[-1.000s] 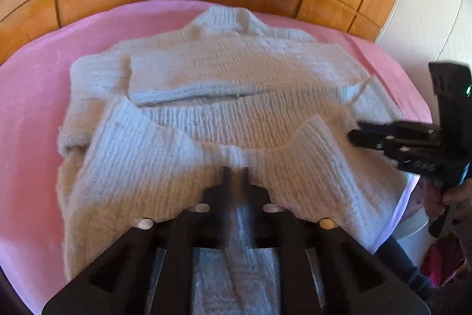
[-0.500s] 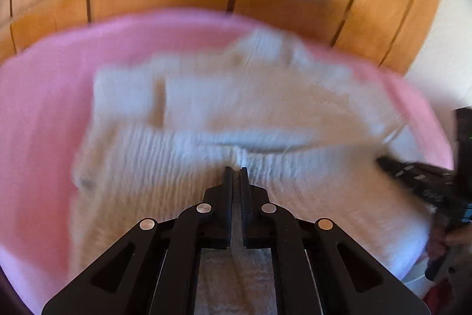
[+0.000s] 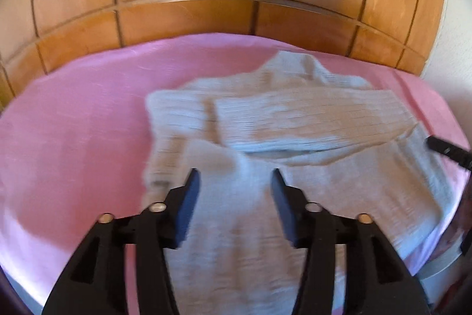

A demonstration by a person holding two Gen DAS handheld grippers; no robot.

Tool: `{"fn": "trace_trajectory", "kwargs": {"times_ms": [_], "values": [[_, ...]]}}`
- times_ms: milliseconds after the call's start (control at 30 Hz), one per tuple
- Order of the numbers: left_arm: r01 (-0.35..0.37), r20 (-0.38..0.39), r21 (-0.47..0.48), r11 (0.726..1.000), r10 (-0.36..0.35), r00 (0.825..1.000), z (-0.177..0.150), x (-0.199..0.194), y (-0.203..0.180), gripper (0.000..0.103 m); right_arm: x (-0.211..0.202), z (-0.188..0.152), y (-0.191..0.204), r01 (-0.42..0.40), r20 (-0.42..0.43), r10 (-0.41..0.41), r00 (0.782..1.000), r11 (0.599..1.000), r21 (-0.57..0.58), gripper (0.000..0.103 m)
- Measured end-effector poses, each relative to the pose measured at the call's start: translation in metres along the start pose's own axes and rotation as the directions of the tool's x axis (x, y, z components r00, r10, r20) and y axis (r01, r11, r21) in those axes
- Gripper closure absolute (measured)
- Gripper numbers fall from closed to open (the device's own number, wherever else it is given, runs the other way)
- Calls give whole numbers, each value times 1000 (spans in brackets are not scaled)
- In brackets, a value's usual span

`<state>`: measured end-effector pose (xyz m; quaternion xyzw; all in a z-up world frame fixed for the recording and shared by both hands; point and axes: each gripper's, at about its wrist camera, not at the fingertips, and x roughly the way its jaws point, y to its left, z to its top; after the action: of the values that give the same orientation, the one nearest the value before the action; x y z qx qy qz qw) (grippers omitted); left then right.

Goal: Fold small clothes
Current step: 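Grasp the sweater edge with the left gripper and adjust the fold, then grasp the sweater hem with the left gripper while the right gripper grasps it too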

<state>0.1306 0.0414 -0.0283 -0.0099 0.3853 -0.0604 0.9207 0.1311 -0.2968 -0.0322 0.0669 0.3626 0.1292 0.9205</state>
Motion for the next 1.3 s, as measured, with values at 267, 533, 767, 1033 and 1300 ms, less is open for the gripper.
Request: {"fn": "trace_trajectory", "kwargs": {"times_ms": [267,533,767,1033,1300], "values": [[-13,-55,42,999,16,998,-8,10,27,29,25,0,-17,106,-70,-113,991,989,-107,31],[10,-47,133,991,-4,999,-14,22,16,96,41,-10,-3,198,-71,-223,972,946,-255,92],[27,44,58,998,-29,999,-12,-10,27,97,5,-7,1,273,28,-275,961,929,-248,96],[87,174,0,996,-86,981,2,-67,29,97,-46,25,9,166,110,-149,983,972,-166,97],[92,232,-62,994,-75,970,71,-49,43,97,-18,107,-7,102,152,-91,984,993,-66,97]]}}
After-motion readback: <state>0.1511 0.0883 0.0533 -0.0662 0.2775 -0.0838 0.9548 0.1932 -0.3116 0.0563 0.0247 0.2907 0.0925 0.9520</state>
